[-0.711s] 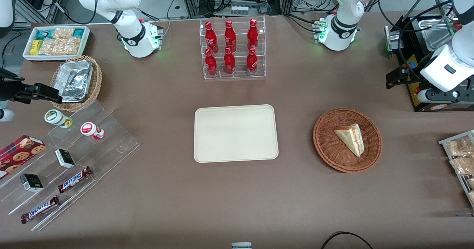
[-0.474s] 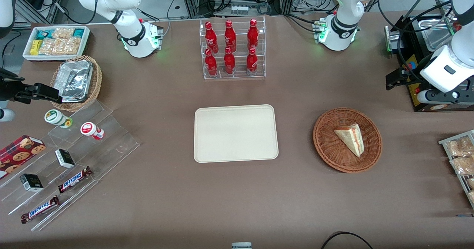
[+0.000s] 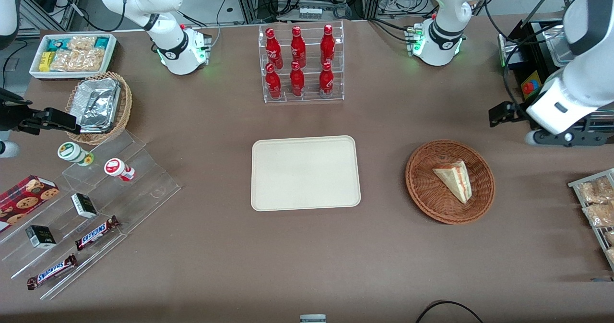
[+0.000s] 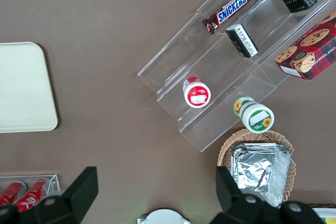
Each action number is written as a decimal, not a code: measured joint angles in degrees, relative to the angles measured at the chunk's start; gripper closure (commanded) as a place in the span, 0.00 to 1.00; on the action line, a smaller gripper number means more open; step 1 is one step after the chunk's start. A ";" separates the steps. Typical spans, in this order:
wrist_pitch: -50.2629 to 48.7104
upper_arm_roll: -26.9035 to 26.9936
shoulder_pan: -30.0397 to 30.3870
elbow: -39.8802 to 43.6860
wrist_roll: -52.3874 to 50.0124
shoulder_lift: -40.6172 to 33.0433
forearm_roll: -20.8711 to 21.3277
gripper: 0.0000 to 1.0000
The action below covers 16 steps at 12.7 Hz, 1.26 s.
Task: Place sandwich from basket to tray
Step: 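Move the left gripper over the sandwich in the wicker basket, then lower the open left gripper around the wrapped sandwich and close it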
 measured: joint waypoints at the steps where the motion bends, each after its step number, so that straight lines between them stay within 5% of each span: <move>1: 2.32 0.00 0.00 -2.05 0.00 0.06 0.00 0.00; 16: 32.30 0.00 0.00 -24.14 -4.93 0.72 0.00 0.00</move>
